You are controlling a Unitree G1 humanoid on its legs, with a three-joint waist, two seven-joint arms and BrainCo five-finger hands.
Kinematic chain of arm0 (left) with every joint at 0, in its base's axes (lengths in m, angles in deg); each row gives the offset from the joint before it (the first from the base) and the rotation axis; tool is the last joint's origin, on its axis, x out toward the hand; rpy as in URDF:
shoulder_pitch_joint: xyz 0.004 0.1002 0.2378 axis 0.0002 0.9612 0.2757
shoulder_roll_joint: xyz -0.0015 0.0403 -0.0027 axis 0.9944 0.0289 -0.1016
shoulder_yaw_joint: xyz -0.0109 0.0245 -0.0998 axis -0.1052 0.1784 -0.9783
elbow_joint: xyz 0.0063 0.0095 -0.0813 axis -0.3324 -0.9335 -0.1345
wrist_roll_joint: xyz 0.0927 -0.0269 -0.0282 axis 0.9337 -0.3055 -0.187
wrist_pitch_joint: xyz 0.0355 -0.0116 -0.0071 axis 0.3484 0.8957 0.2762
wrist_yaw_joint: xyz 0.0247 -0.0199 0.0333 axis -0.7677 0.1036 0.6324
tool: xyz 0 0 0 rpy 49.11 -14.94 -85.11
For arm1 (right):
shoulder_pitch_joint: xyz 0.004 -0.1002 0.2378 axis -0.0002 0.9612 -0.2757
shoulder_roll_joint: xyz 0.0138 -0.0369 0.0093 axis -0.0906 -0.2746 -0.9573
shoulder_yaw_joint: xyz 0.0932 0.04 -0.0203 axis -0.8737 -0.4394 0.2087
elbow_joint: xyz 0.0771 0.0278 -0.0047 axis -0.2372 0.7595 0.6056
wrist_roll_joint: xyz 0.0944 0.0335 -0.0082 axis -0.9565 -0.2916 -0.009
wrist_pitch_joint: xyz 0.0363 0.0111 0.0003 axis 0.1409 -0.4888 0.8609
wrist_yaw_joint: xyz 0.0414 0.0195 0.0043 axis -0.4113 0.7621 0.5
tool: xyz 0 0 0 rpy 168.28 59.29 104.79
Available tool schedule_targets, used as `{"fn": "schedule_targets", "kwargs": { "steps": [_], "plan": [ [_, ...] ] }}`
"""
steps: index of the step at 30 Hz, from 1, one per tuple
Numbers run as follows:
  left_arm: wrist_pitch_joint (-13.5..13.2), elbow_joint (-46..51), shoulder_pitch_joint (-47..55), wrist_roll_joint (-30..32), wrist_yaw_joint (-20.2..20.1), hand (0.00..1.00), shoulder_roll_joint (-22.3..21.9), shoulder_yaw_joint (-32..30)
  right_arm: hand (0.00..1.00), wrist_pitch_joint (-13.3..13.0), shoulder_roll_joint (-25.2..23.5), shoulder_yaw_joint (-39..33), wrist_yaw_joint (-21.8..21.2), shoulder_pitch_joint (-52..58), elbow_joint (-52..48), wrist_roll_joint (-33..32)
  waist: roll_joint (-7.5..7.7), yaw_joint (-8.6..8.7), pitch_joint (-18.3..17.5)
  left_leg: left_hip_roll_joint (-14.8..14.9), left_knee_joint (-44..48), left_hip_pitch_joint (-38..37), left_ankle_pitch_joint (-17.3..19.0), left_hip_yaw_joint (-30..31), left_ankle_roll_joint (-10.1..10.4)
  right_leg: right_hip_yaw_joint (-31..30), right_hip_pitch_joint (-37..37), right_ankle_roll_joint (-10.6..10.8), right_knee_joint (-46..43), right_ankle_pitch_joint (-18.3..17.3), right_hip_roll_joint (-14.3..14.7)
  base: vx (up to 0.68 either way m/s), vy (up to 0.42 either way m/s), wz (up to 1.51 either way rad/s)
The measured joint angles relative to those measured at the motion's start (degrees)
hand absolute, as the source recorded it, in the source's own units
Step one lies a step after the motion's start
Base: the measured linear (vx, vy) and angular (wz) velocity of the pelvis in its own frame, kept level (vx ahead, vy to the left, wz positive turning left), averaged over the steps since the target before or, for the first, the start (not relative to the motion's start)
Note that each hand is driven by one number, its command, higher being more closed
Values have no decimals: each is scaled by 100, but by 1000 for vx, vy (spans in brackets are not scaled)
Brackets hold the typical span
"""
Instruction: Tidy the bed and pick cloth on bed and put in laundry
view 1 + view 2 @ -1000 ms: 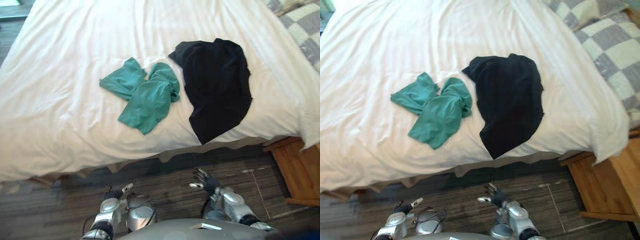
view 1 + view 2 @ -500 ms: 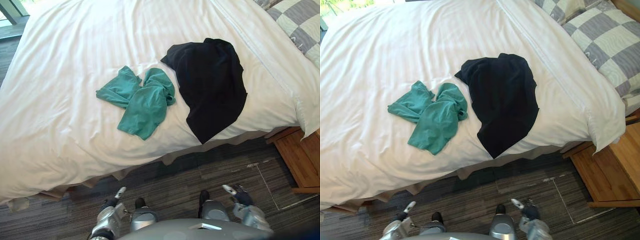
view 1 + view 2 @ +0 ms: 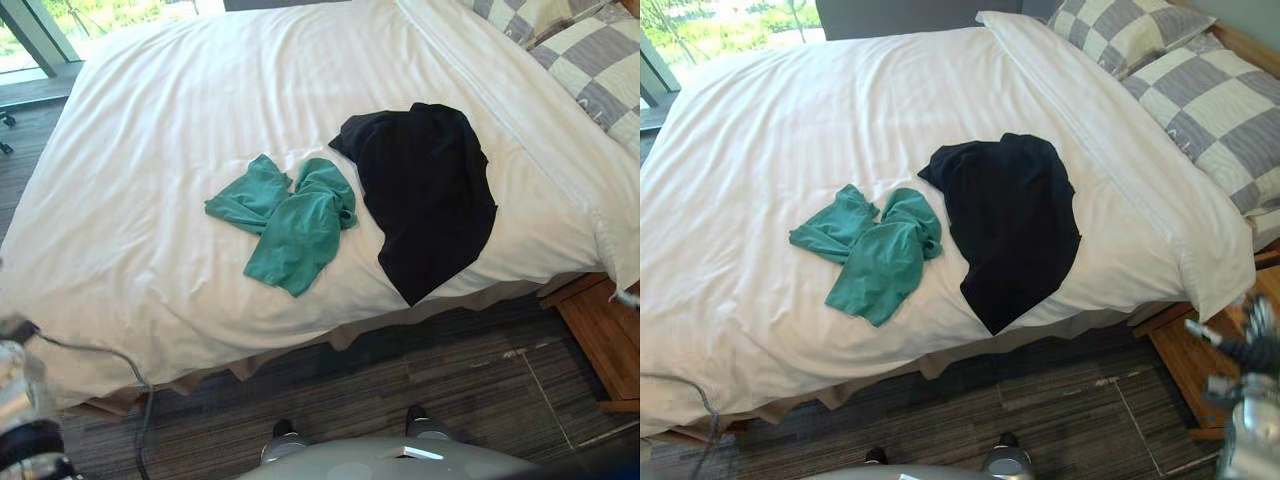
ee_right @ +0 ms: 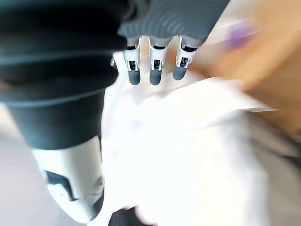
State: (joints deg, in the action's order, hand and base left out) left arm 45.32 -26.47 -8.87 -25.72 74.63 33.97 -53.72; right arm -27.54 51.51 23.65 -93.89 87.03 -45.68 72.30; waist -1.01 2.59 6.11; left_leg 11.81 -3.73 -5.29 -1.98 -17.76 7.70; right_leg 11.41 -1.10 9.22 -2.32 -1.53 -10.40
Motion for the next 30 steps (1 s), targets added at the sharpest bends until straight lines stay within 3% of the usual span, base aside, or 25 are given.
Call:
{"fn": "schedule_targets", "kwargs": {
  "steps": [2,5,7,12,16,19,26,30],
  "plan": [
    [-45,29,-636,48,-197,0,380,596,0,-4,183,693,-13,-567,-26,-3,-42,-26,-26,-7,12,-7,-5,29,-7,9,-53,2,61,37,0,0,0,0],
    [-4,31,-1373,128,-623,0,453,1473,0,11,158,1600,32,-1260,-13,-1,-119,-46,-12,-14,12,-6,-50,55,-66,3,-75,-3,80,51,-5,-5,-3,3],
    [125,-1,-1703,372,-892,0,373,2039,0,67,74,2018,97,-1716,21,54,-165,-43,16,-14,12,-4,-108,70,-86,1,-75,-14,66,59,-5,0,0,0],
    [678,-393,-2350,1729,-1438,0,-104,3243,0,312,-320,2484,434,-2809,353,61,-249,-30,305,-4,16,-147,-182,-110,-90,-221,-32,-48,-43,82,13,-43,-6,-20],
    [1214,-1013,-3021,2306,-1742,0,-345,3507,0,384,-589,2488,600,-3355,378,-225,-180,26,812,5,16,21,-181,-389,-88,-504,352,-97,-53,255,49,-105,12,-31],
    [1466,-1443,-3620,2314,-1812,0,-346,3618,0,380,-689,2487,614,-3689,416,-352,-63,89,1240,-23,15,287,-247,-521,-71,-648,681,-88,40,513,54,-134,22,-24],
    [1678,-1645,-4230,2371,-1731,0,-464,3762,0,371,-692,2488,648,-4108,200,-809,-33,216,1850,-16,20,801,-374,-750,-81,-906,1291,-143,176,812,107,-28,2,-15],
    [1704,-1653,-4443,2475,-1579,0,-572,3887,0,372,-704,2580,652,-4115,-360,-916,-3,273,1967,5,-13,925,-394,-947,-58,-1071,1544,-170,173,864,158,16,-4,-20]
  ]
}}
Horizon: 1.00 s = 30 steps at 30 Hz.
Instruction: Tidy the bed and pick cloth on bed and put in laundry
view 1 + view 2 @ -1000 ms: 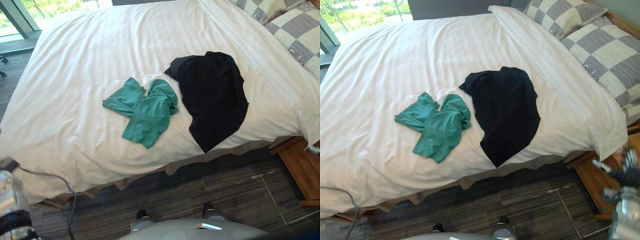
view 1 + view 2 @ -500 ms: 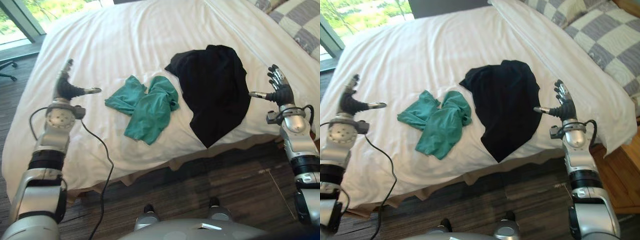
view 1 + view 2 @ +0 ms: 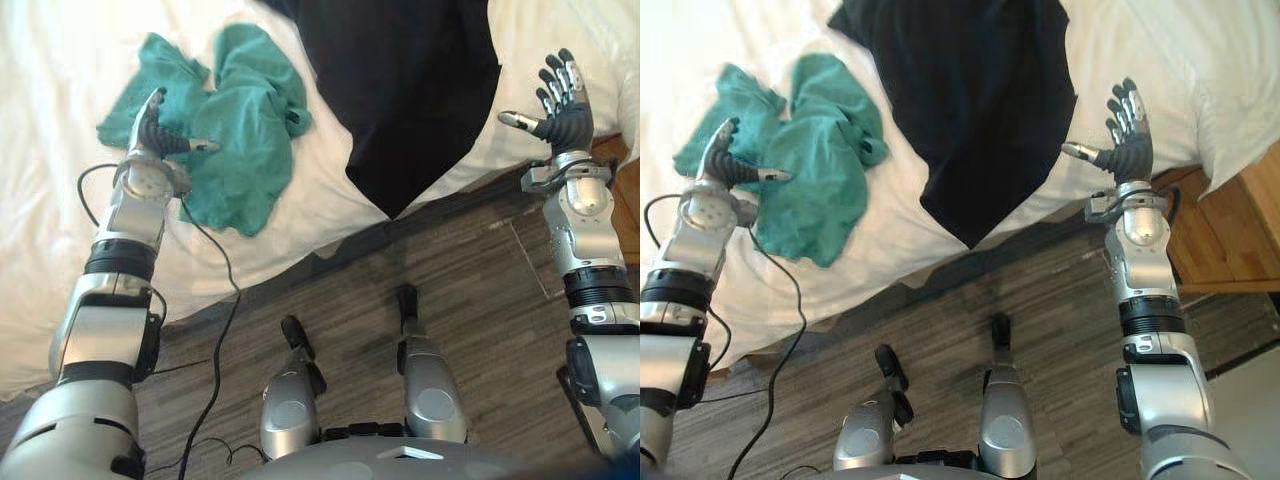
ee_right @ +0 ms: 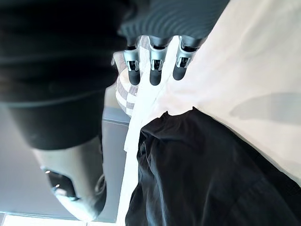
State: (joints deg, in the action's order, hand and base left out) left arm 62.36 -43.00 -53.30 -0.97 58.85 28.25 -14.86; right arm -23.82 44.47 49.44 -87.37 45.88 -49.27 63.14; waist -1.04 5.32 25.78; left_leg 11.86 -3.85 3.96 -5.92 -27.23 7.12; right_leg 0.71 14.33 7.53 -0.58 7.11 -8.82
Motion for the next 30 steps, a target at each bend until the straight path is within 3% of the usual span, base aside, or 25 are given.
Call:
{"fn": "schedule_targets", "kwargs": {
  "steps": [6,7,11,15,21,24,27,30],
  "plan": [
    [125,-162,-246,1,173,0,-117,35,0,31,-242,208,50,-12,-581,-117,6,63,6,22,18,163,-8,-243,13,-195,326,-23,-37,43,48,14,-12,-15],
    [125,-162,-299,4,255,100,-147,35,0,67,-244,289,47,-12,-722,-118,12,68,9,30,59,258,-7,-274,14,-211,416,-29,-58,54,47,-10,-12,-5],
    [209,-162,-435,-13,483,100,-206,-74,0,208,-493,434,30,-117,-1077,-113,79,57,48,50,125,463,-6,-422,17,-344,701,-34,-96,124,73,-31,-16,-12],
    [323,-155,-569,-8,422,100,-181,-89,0,386,-647,547,-30,-153,-1307,-58,125,51,73,104,190,526,-2,-489,23,-374,738,-27,-40,185,107,-26,-27,-6],
    [-218,98,-240,-224,147,100,-234,-89,0,520,-627,564,58,-277,-1481,1231,138,-3,76,124,200,617,-14,-367,21,-245,738,-18,-41,189,98,1,-16,9],
    [-584,405,76,-913,-71,100,-343,-228,0,638,-495,591,64,-554,-1305,1849,136,-35,76,104,197,708,-56,-141,-3,-30,698,-15,-43,189,47,22,-15,32],
    [-812,562,383,-1434,-480,100,-686,-512,0,872,-13,808,62,-869,-752,2604,107,-150,63,85,200,724,-86,176,-24,225,516,41,-37,143,-6,15,-4,40],
    [-853,1194,964,-1573,-811,100,-1052,-763,0,1174,632,1072,60,-1196,37,2840,-65,-259,29,5,187,940,-154,623,-84,541,474,96,-67,23,-112,-4,10,59]
  ]
}}
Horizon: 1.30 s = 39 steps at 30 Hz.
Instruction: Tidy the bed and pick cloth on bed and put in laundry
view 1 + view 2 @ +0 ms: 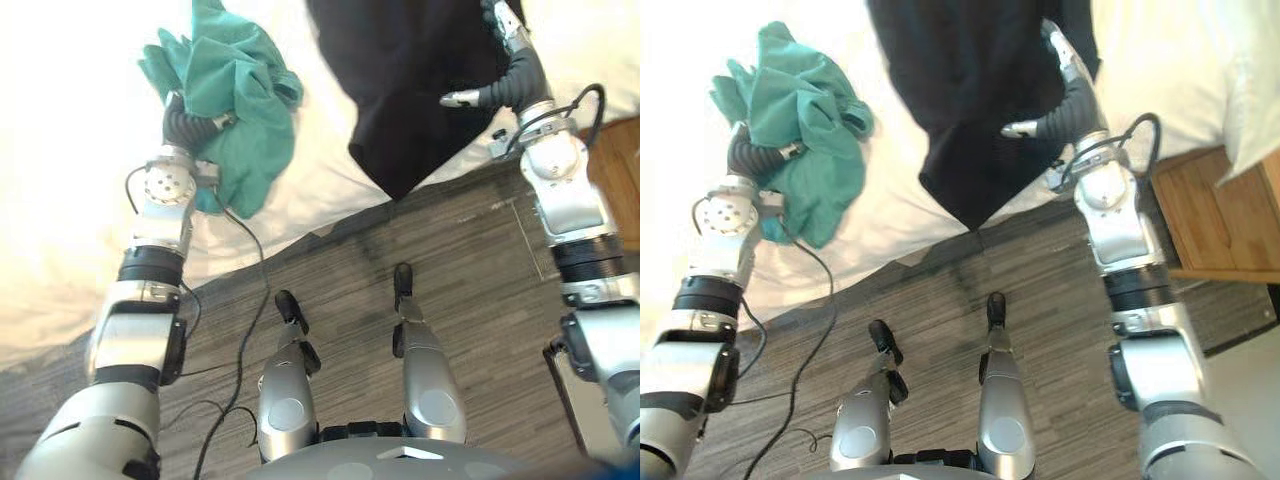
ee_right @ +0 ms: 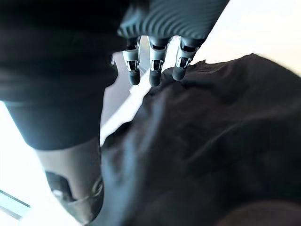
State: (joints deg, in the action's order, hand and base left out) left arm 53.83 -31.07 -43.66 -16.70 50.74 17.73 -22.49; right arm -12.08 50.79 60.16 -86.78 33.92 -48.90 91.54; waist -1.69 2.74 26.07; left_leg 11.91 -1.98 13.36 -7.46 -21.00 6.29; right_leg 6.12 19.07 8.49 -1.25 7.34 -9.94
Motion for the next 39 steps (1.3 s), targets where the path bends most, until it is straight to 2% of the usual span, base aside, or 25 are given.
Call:
{"fn": "schedule_targets", "kwargs": {
  "steps": [3,5,6,7,9,10,11,12,13,14,15,16,17,18,20,22,24,25,27,30,32,33,35,37,39],
  "plan": [
    [-73,364,441,75,-118,100,-186,1,0,228,374,217,0,-218,576,-50,-276,-118,-2,-25,-37,123,-63,228,-15,184,0,-5,-24,-16,-32,16,14,41],
    [-84,759,922,412,-208,100,-308,34,0,432,682,414,6,-463,904,-142,-642,-247,3,-40,-211,171,-201,375,-22,335,28,-16,-24,-24,-32,17,-2,35],
    [-99,1050,1278,656,-268,100,-297,126,0,514,883,522,-3,-653,1122,-143,-897,-304,5,-44,-330,212,-294,458,-16,417,57,-18,-23,-25,-25,7,-6,31],
    [-99,1272,1577,794,-278,100,-272,226,0,533,1074,618,-11,-805,1251,-139,-1086,-362,-11,-44,-361,279,-322,522,-13,478,97,-22,-25,-29,-22,0,-7,30],
    [-98,1583,2239,1026,-302,100,-135,521,0,540,1418,719,-18,-1139,1426,-119,-1392,-448,-45,-44,-361,418,-362,609,-15,550,199,-23,-40,-28,-25,-4,-6,18],
    [52,1447,2725,1251,-394,100,-21,925,0,566,1578,745,-69,-1360,1590,-90,-1521,-538,-140,-44,-360,529,-373,617,-13,549,319,-24,-54,-29,-27,-5,-4,8],
    [356,814,3080,1448,-555,100,-86,1453,100,593,1713,777,-202,-1576,1760,-48,-1608,-590,-205,-49,-360,596,-375,627,-9,552,404,-28,-77,-33,-37,0,0,0],
    [562,333,3228,1486,-629,100,-192,1732,100,605,1720,780,-307,-1697,1869,-12,-1618,-606,-213,-53,-359,615,-375,626,-9,552,430,-30,-85,-35,-44,5,5,8],
    [907,-622,3397,1621,-761,100,-483,2220,100,689,1818,772,-614,-1855,1982,31,-1622,-618,-215,-68,-359,679,-374,669,-9,581,470,-31,-91,-46,-60,5,8,22],
    [1104,-1233,3631,1686,-850,100,-758,2614,100,765,1996,694,-882,-1962,2131,84,-1622,-642,-215,-101,-358,772,-371,760,-8,647,520,-24,-110,-56,-98,1,13,29],
    [1119,-1418,3750,1687,-883,100,-867,2755,100,829,2092,616,-1044,-2050,2238,129,-1621,-692,-214,-123,-358,797,-371,787,-7,667,541,-20,-133,-60,-124,-1,31,31],
    [1100,-1612,3953,1694,-951,100,-1031,2942,100,988,2230,518,-1357,-2213,2480,215,-1617,-789,-211,-182,-358,802,-335,825,18,694,535,-3,-161,-71,-190,1,39,22],
    [1070,-1631,4069,1694,-958,100,-1082,3015,100,1058,2292,460,-1505,-2268,2588,218,-1617,-811,-211,-213,-358,788,-329,851,21,708,510,5,-178,-77,-223,18,66,30],
    [922,-1631,4394,1679,-959,100,-1146,3118,100,1177,2381,310,-1801,-2277,2771,190,-1617,-836,-211,-299,-358,722,-313,905,-3,762,415,36,-181,-90,-316,16,60,22],
    [806,-1630,4442,1675,-955,100,-1175,3123,100,1208,2383,184,-1878,-2274,2844,105,-1617,-836,-211,-352,-358,671,-305,907,-15,769,335,58,-177,-80,-370,27,51,10],
    [536,-1583,4433,1679,-823,100,-1207,3068,100,1184,2301,-64,-1904,-2122,3108,-385,-1615,-798,-211,-431,-358,504,-320,885,-62,741,183,82,-165,-71,-445,32,30,-2],
    [304,-1574,4437,1676,-660,100,-1222,2945,100,978,2164,-379,-1914,-1806,3155,-696,-1598,-721,-198,-444,-359,370,-312,884,-75,743,41,125,-156,-105,-459,42,9,-2],
    [168,-1573,4441,1677,-490,100,-1247,2857,100,759,1991,-660,-1921,-1518,3191,-1038,-1579,-651,-185,-440,-359,262,-290,879,-71,747,-71,134,-150,-122,-457,57,-8,-6],
    [94,-1601,4454,1685,-294,100,-1366,2626,100,472,1666,-1223,-1959,-1082,3189,-1500,-1534,-553,-151,-428,-359,78,-235,855,-31,741,-268,137,-100,-139,-438,73,-17,-12],
    [40,-1567,4656,1685,-80,100,-1431,2281,100,-138,897,-2068,-1992,-59,2883,-2171,-1302,-395,2,-353,-359,-318,-153,755,50,722,-631,122,-57,-199,-371,78,-21,-18],
    [43,-1563,4779,1697,-91,100,-1430,2038,100,-412,289,-2397,-1988,587,2525,-2527,-1125,-309,2,-310,-358,-489,-117,718,62,699,-782,105,-46,-232,-327,70,-20,-13],
    [47,-1561,4810,1733,-110,100,-1426,1955,100,-487,105,-2469,-1982,792,2424,-2570,-1063,-302,-15,-299,-358,-540,-113,707,67,695,-824,101,-35,-236,-315,72,-21,-16],
    [119,-1554,4905,1856,-333,100,-1397,1578,100,-617,-565,-2548,-1905,1647,2084,-2598,-828,-306,-121,-246,-358,-752,-79,609,112,656,-1026,83,48,-256,-253,54,-21,-18],
    [215,-1566,4961,1917,-528,100,-1371,1394,100,-604,-1081,-2512,-1870,2278,2078,-2598,-707,-306,-254,-211,-358,-891,-11,578,119,635,-1163,97,68,-311,-217,44,-16,-10],
    [321,-1583,5018,2085,-637,100,-1391,1298,100,-567,-1522,-2430,-1869,2979,2142,-2596,-650,-320,-474,-210,-359,-950,40,571,116,635,-1232,102,72,-368,-216,42,-3,-1]
  ]
}}
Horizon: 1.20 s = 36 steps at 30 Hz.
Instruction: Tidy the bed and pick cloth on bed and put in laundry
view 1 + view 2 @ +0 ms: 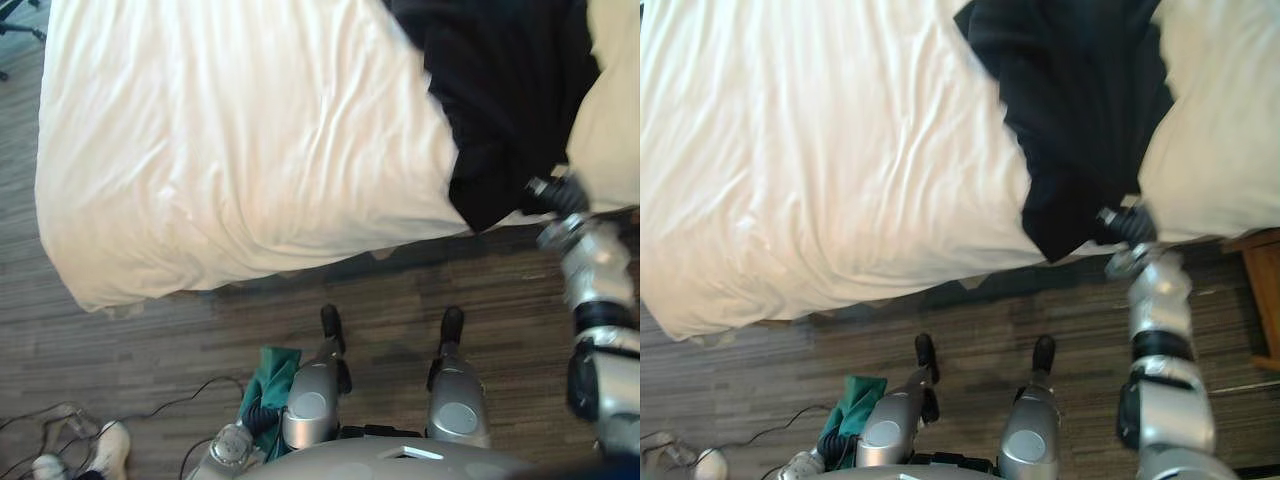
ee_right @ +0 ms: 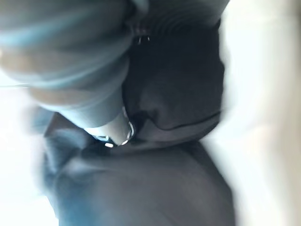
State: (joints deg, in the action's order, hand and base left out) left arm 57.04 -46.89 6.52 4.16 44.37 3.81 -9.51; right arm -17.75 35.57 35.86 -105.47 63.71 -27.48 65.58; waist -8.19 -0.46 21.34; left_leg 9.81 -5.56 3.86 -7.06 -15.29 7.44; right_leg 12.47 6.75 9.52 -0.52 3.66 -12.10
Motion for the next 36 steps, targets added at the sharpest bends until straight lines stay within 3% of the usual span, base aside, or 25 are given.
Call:
{"fn": "schedule_targets", "kwargs": {
  "steps": [2,5,7,9,11,13,15,19,21,22,24,25,26,27,28,29,31,35,36],
  "plan": [
    [103,-48,23,111,-104,100,-8,-76,100,120,-387,147,-51,547,188,7,51,6,-149,-2,0,-130,50,-41,-6,-21,-126,17,30,-23,0,55,1,-9],
    [468,-248,9,266,-112,100,-110,-334,100,347,-821,183,-192,1205,542,175,135,31,-500,-5,-2,-361,139,-153,-1,-70,-324,39,100,-39,0,65,-4,-15],
    [906,-438,2,253,-79,100,-254,-718,100,519,-1015,177,-221,1597,851,379,218,100,-773,-6,-3,-589,216,-175,10,-68,-588,58,194,-52,7,51,-6,-6],
    [1161,-544,0,235,-53,100,-298,-925,100,644,-1115,140,-222,1807,1029,518,284,109,-912,-4,-4,-726,254,-200,27,-65,-731,66,233,-63,9,43,-2,-8],
    [1372,-731,-12,196,164,100,-337,-1253,100,790,-1203,108,-217,2009,1273,571,378,109,-1102,-4,-6,-857,287,-219,32,-57,-864,67,255,-91,8,16,0,-3],
    [1407,-902,-7,30,788,100,-357,-1555,100,815,-1319,79,-199,2173,1423,560,469,102,-1188,-4,-14,-976,294,-194,31,-13,-1016,62,254,-125,5,-11,-1,6],
    [1293,-904,-23,-116,1085,100,-366,-1702,100,759,-1373,86,-236,2265,1469,483,504,104,-1210,-6,-36,-1010,288,-136,27,70,-1103,39,254,-163,-7,-48,-1,18],
    [769,-651,-156,-1392,1345,100,-478,-1728,100,394,-1530,497,-460,2587,1033,136,590,123,-1322,-44,-42,-1026,272,144,-3,431,-1326,105,212,-287,-73,-64,-1,39],
    [561,-262,-207,-2082,1413,100,-652,-1609,100,260,-1618,838,-557,2652,669,-4,656,113,-1331,-114,-43,-950,304,272,-48,615,-1313,173,-115,-485,-208,-55,26,60],
    [446,44,-257,-2478,1443,100,-741,-1433,100,198,-1671,1030,-598,2655,448,-28,771,120,-1263,-193,-43,-930,284,344,-77,746,-1282,210,-448,-675,-358,-15,52,81],
    [230,441,-297,-2976,1442,100,-837,-1178,100,140,-1756,1252,-612,2670,105,-198,859,103,-1256,-328,-42,-841,209,550,-180,671,-1130,149,-1015,-1119,-513,-10,21,101],
    [81,688,-347,-3252,1440,100,-913,-1054,100,117,-1874,1397,-617,2768,-254,-341,882,146,-1244,-408,-40,-651,144,925,-257,290,-1009,53,-1263,-1578,-353,-4,-38,120],
    [-18,772,-405,-3380,1437,100,-954,-967,100,88,-1923,1442,-615,2849,-421,-449,919,181,-1246,-449,-40,-536,109,1147,-306,67,-983,-21,-1279,-1722,-210,28,-67,197],
    [-170,928,-493,-3487,1415,100,-1031,-796,100,75,-2023,1484,-593,2992,-699,-687,1032,244,-1273,-554,-40,-328,22,1542,-426,-370,-1000,-168,-1302,-1950,63,85,-91,219],
    [-297,1005,-572,-3633,1401,100,-1104,-660,100,25,-2078,1488,-589,3116,-908,-867,1049,286,-1276,-667,-41,-137,-92,1887,-522,-742,-1011,-360,-1382,-2186,282,104,-108,211],
    [-327,1038,-583,-3679,1402,100,-1131,-607,100,-5,-2079,1498,-573,3202,-1004,-918,1071,290,-1289,-730,-42,-72,-151,2061,-481,-900,-1031,-416,-1410,-2292,363,119,-135,178],
    [-439,1183,-433,-3853,1402,100,-1111,-466,100,-101,-2063,1566,-496,3346,-1314,-903,1108,257,-1287,-974,-20,80,-297,2486,-387,-816,-1252,-519,-1326,-2389,366,149,-106,154],
    [-690,1785,70,-4203,1371,100,-953,-474,100,-145,-2024,1948,-491,3346,-1602,-789,1155,204,-1256,-1137,-7,345,-455,2534,-492,-542,-1422,-530,-1200,-2349,415,109,-46,100],
    [-794,1943,271,-4346,1274,100,-929,-481,100,-144,-2025,2037,-498,3379,-1644,-788,1172,77,-1251,-1152,-7,334,-459,2541,-498,-540,-1472,-530,-1198,-2349,429,47,-45,51]
  ]
}}
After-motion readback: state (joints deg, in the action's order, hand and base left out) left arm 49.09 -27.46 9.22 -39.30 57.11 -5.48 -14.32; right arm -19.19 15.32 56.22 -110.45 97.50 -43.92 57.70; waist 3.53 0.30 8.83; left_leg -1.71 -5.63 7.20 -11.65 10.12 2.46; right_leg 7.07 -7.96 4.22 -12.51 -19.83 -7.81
